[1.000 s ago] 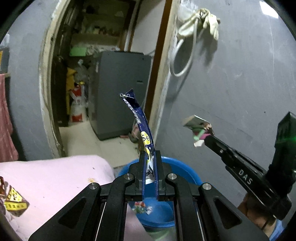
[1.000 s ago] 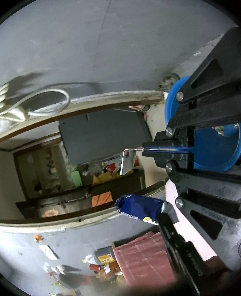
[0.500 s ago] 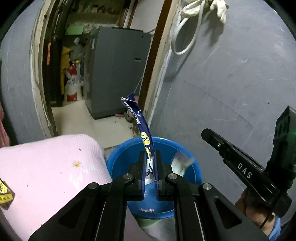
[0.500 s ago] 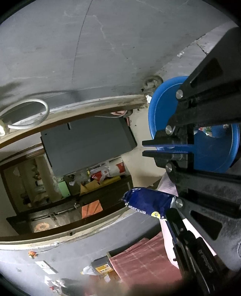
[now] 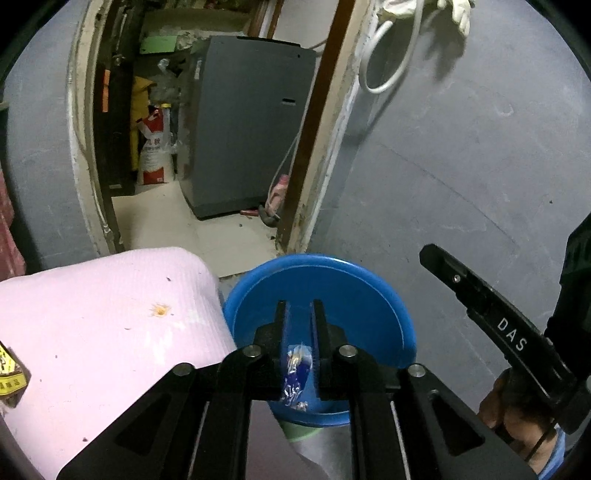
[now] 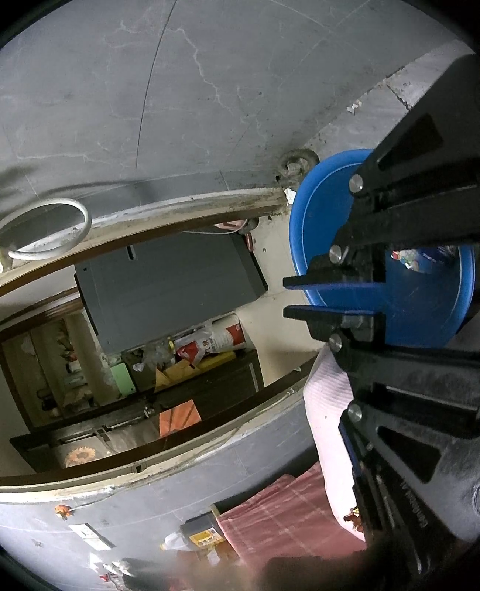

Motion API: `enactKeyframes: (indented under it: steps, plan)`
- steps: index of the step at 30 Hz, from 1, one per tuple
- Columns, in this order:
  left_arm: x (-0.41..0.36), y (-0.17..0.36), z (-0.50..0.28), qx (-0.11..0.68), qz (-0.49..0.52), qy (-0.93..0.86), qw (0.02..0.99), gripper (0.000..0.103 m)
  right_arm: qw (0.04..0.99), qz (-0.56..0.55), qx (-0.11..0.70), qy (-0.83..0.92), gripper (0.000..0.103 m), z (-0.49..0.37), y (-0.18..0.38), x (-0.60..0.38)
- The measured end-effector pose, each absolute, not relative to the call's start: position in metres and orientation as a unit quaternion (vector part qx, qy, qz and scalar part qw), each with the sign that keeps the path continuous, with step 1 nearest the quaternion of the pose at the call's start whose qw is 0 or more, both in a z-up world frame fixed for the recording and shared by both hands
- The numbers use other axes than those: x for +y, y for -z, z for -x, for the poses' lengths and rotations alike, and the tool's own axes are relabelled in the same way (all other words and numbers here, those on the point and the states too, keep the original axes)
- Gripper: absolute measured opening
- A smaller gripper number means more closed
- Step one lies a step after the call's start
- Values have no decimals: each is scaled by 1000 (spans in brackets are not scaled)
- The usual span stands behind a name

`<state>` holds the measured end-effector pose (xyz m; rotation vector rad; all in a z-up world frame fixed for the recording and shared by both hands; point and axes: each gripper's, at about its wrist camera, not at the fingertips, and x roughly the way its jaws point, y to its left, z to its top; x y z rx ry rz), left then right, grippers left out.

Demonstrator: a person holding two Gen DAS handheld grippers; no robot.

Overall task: Collect trash
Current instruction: 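Carry the blue bag and white scrap over the blue basin and open both tools, then move both tools back over the remaining trash on the bed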

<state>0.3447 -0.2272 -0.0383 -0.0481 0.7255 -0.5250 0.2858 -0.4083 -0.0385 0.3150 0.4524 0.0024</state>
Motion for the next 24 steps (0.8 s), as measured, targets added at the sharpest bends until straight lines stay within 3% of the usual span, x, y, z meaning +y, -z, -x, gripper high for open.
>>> enactKeyframes:
  steps: [3,8,12,15,17,20,22,24]
  plan:
    - [-216,33,-341,340,37,244,907,28,964,-157,216,-2,20,-284,36,-407]
    - [-198,20,-340,330,47,223,916,30,966,-158,203,-7,29,-282,31,-401]
    - [-182,10,-336,313,55,204,926,43,970,-155,187,-14,39,-280,25,-391]
    - [-166,3,-330,298,62,186,934,55,973,-148,174,-21,52,-277,20,-380]
    - [-156,-1,-326,289,64,174,939,60,975,-145,165,-26,70,-275,17,-372]
    - [-138,-8,-319,273,64,149,948,71,978,-140,152,-34,84,-274,12,-362]
    - [-126,-11,-313,259,67,132,954,86,980,-137,141,-41,92,-272,9,-354]
    - [-115,-15,-308,243,72,115,960,92,980,-135,136,-46,99,-273,8,-347]
